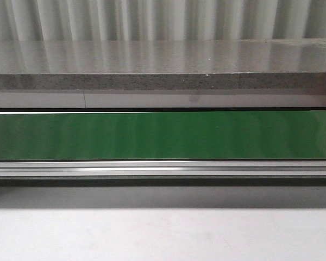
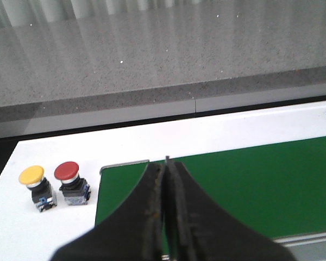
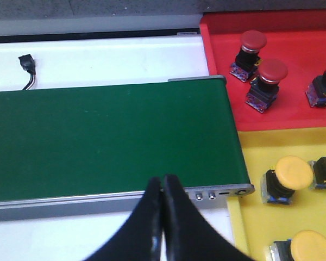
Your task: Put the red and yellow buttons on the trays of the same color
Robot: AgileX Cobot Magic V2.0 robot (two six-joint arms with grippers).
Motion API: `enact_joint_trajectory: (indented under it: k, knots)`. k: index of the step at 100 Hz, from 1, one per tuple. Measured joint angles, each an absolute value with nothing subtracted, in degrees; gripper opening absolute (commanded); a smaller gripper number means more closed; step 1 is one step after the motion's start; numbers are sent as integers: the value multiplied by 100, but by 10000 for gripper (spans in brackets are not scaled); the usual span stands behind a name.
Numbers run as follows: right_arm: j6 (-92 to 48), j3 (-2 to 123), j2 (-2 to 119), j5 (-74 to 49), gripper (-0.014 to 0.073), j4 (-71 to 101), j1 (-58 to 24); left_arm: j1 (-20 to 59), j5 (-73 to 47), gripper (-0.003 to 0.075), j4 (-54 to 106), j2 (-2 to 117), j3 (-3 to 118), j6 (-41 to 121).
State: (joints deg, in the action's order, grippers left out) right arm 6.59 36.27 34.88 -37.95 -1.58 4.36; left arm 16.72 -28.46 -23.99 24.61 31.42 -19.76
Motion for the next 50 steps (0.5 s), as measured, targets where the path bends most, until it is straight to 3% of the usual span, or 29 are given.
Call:
enact_joint_trajectory:
  k: [12,24,29,35,50]
  knots:
    - [659,3627,3488,-3795,-67,-158,436,1672,-2958,306,-2384,2461,3142,-1976]
    - [659,3627,3488,-3795,-67,-158,436,1672,-2997,607,-2384,2461,3142,-1976]
    - [659,3627,3488,-3795,-67,-158,436,1672,-2997,678,-2384,2461,3142,-1976]
    - [659,3627,3488,-3795,-67,-158,436,1672,-2997,701,-2384,2461,3142,-1976]
    - [659,3627,3488,-3795,-67,-158,436,1672,-2921,657,-2381,2461,3142,-1976]
